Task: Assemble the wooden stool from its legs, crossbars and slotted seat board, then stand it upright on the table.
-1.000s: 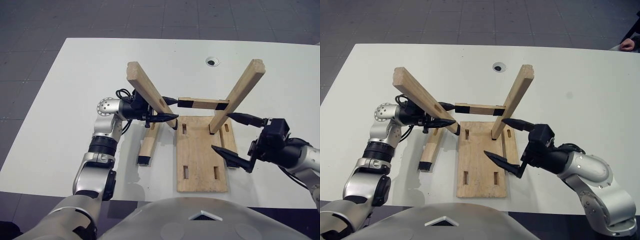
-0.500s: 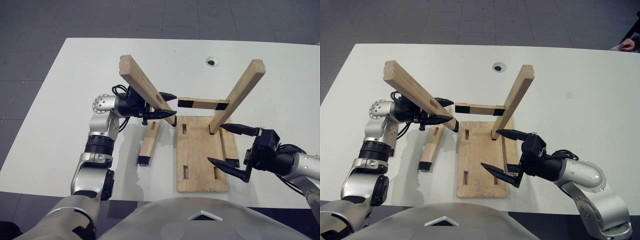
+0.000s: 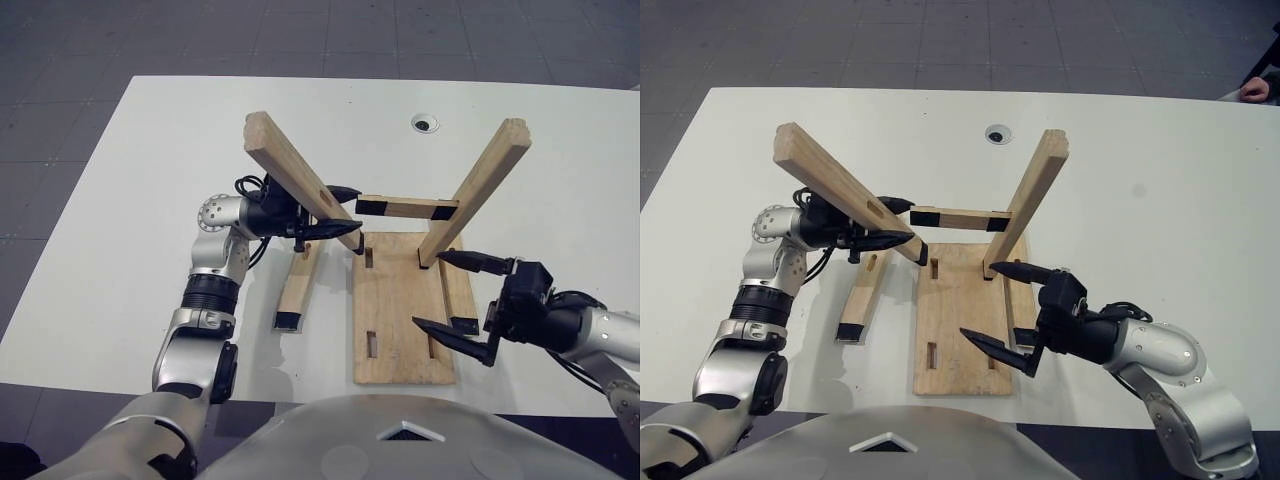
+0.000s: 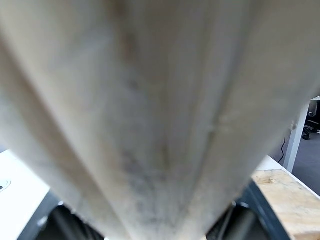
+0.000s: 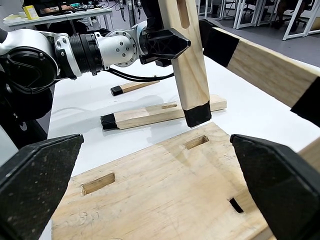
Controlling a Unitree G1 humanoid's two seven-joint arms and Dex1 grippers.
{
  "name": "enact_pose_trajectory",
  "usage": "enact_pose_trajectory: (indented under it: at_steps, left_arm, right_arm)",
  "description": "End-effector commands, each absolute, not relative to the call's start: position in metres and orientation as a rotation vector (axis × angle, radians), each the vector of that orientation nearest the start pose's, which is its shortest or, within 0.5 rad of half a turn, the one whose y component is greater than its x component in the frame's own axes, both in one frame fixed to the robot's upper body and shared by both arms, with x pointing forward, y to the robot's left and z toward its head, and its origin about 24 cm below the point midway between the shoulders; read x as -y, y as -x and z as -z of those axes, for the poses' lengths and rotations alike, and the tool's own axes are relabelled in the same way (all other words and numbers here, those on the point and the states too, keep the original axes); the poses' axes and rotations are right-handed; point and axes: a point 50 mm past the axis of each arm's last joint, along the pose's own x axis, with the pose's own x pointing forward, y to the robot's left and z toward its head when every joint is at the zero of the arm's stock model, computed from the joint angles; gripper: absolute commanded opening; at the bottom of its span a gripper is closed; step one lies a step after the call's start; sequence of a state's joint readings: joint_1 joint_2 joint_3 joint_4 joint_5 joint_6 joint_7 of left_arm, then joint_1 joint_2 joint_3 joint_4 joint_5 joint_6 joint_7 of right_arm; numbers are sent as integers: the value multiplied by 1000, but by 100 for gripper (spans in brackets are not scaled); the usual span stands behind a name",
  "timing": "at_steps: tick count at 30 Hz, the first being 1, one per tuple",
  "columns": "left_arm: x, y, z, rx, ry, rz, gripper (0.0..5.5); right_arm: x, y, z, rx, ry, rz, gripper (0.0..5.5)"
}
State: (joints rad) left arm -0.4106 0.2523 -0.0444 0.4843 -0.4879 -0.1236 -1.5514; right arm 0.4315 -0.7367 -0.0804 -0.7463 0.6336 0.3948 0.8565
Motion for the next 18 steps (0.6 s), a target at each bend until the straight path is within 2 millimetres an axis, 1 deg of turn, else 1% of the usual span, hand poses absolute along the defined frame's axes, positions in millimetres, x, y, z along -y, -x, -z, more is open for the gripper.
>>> enact_pose_trajectory:
  at_steps: [1,8,13,18]
  left_arm:
    - [-133,-285,-72,198,127,1530,205]
    - [-128,-286,-70,204,137,1529,205]
    - [-125,-281,-60,167,149,1547,205]
    - [-128,-278,-53,129,141,1553,205]
  right_arm:
    - [173,-141,-115,-214,61,-1149,550]
    - [172,-142,-114,-209,60,-1151,550]
    - [172,-142,-115,-204,61,-1152,550]
    - [172,-141,-116,-202,63,-1151,550]
